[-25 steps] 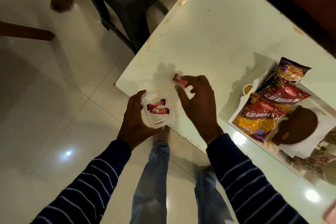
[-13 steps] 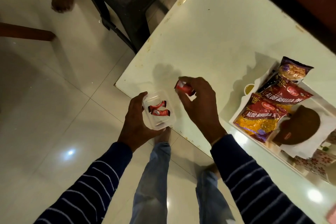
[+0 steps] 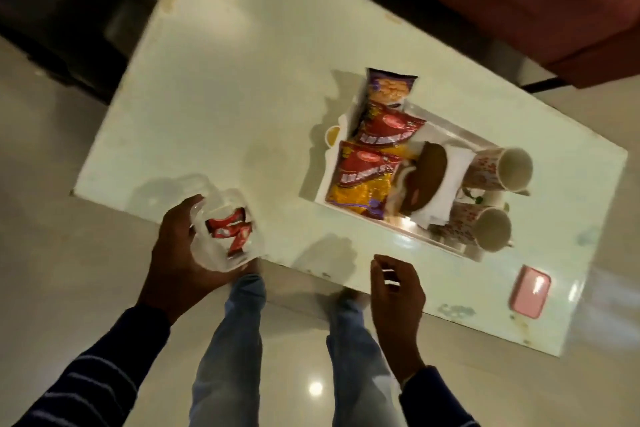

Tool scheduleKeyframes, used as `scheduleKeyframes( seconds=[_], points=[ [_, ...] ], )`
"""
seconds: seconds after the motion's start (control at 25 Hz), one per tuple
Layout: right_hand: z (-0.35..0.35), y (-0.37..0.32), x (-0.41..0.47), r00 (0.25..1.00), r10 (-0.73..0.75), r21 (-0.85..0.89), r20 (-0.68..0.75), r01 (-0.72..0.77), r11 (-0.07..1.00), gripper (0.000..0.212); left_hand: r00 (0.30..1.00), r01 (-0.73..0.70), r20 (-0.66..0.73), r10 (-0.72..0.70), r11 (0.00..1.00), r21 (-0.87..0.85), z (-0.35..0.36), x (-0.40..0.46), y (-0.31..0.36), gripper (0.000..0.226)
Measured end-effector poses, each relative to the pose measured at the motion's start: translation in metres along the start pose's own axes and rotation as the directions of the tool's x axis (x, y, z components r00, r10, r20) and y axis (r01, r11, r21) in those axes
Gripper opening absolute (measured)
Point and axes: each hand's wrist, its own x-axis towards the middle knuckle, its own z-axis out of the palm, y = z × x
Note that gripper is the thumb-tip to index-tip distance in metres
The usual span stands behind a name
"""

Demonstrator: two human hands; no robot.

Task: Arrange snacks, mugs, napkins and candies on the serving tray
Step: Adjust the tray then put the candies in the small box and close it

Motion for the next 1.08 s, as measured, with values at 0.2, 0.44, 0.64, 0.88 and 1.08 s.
scheduleKeyframes(
  seconds=[0.2, 0.44, 0.64, 0.88, 1.08],
  points=[
    [-0.126, 0.097, 0.054, 0.923, 0.113, -0.164, -0.367, -0.184, 0.969, 0.015, 0.980, -0.072, 0.190, 0.065, 0.997, 0.030, 0.053, -0.017, 0.045, 0.117],
    [-0.208, 0.179, 0.117, 0.896, 0.310, -0.309, -0.319, -0.407, 0.860, 0.073, 0.911, -0.207, 0.356, 0.207, 0.978, -0.039, 0.146, -0.036, 0.116, 0.113],
    [-0.224, 0.217, 0.141, 0.882, 0.388, -0.292, -0.268, -0.458, 0.840, 0.096, 0.836, -0.296, 0.484, 0.259, 0.955, -0.001, 0.232, -0.050, 0.174, 0.114],
    [-0.233, 0.233, 0.156, 0.924, 0.293, -0.267, -0.247, -0.356, 0.896, 0.086, 0.773, -0.420, 0.545, 0.325, 0.906, 0.056, 0.303, -0.064, 0.207, 0.110],
    [-0.258, 0.219, 0.151, 0.882, 0.441, 0.264, -0.170, -0.390, 0.882, 0.049, 0.732, -0.507, 0.588, 0.345, 0.852, 0.130, 0.334, -0.073, 0.222, 0.106]
  ],
)
